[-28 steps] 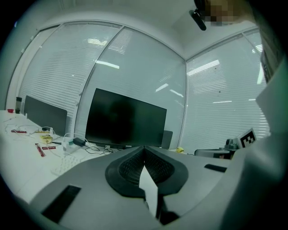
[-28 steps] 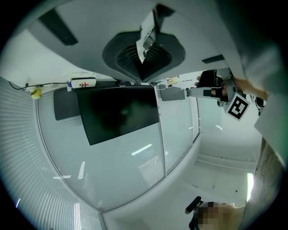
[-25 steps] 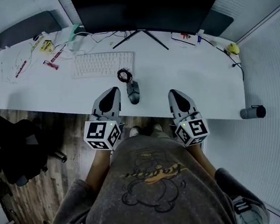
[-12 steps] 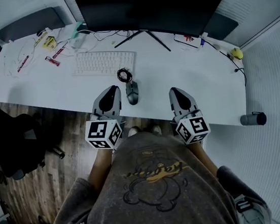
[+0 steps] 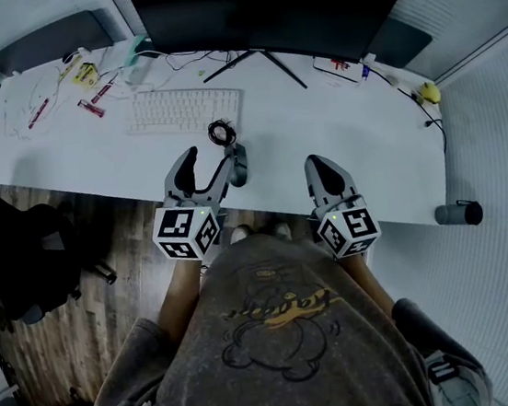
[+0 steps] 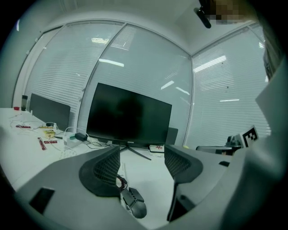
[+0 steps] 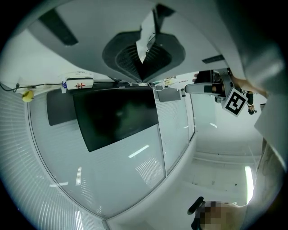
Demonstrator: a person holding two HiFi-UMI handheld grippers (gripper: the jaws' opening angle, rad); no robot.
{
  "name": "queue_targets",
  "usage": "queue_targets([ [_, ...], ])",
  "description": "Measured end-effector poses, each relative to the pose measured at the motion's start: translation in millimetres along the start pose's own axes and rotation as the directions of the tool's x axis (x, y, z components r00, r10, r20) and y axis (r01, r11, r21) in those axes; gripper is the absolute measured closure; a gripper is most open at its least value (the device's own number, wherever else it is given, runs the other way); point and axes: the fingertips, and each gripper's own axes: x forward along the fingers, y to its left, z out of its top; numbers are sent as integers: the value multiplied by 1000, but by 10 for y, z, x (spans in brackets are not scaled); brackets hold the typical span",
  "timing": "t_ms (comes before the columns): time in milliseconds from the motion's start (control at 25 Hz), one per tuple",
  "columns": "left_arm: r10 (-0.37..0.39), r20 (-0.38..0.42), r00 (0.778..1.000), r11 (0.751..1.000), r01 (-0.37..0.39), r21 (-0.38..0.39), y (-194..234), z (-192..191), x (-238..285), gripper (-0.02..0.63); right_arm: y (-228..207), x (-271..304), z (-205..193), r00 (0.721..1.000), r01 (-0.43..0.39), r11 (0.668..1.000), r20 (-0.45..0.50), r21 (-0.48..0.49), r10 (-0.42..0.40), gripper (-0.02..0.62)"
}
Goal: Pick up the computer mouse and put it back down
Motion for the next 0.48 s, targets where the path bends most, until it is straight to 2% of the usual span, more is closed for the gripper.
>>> queue_targets([
  [480, 51, -151, 987, 999, -51, 6, 168, -545, 348, 253, -97, -17, -57, 1000, 8, 1000, -17, 17, -7, 588],
])
